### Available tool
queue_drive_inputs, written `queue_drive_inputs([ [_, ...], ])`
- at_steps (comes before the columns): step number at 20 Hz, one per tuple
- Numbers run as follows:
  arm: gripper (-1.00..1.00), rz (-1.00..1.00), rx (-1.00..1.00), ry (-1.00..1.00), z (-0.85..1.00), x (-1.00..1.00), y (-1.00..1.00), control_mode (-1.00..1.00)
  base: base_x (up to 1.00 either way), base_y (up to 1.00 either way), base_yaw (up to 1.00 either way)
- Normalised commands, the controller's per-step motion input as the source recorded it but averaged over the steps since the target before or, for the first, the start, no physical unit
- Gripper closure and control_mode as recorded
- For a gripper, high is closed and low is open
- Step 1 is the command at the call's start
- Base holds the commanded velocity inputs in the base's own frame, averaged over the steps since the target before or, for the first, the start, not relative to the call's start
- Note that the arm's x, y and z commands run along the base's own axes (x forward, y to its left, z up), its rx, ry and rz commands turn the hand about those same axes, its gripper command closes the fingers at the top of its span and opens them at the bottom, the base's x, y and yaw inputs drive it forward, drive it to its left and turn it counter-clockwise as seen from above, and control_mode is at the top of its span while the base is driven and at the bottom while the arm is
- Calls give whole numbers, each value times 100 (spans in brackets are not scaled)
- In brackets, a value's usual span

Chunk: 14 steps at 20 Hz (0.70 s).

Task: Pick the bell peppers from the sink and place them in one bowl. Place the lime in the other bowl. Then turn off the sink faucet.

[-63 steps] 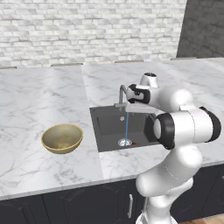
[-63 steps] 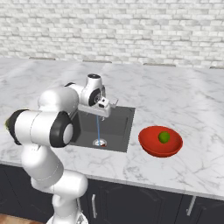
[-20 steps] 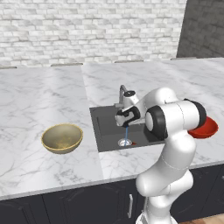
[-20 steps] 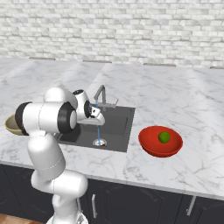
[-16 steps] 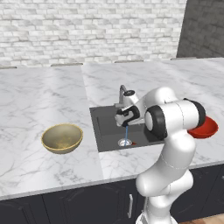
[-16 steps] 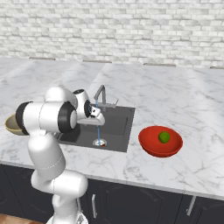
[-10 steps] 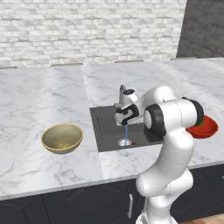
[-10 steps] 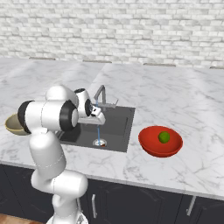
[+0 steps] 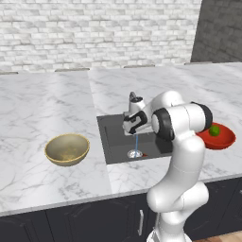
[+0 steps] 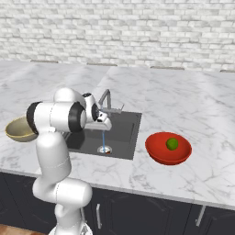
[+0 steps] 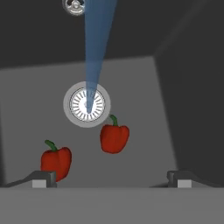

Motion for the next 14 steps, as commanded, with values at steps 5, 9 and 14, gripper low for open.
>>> queue_drive_inputs([
  [5, -100, 0, 0, 0, -28, 4, 0, -100, 0, 0, 0],
  [9, -100, 0, 0, 1, -22, 0, -2, -100, 0, 0, 0],
  [14, -100, 0, 0, 0, -13, 0, -9, -100, 0, 0, 0],
])
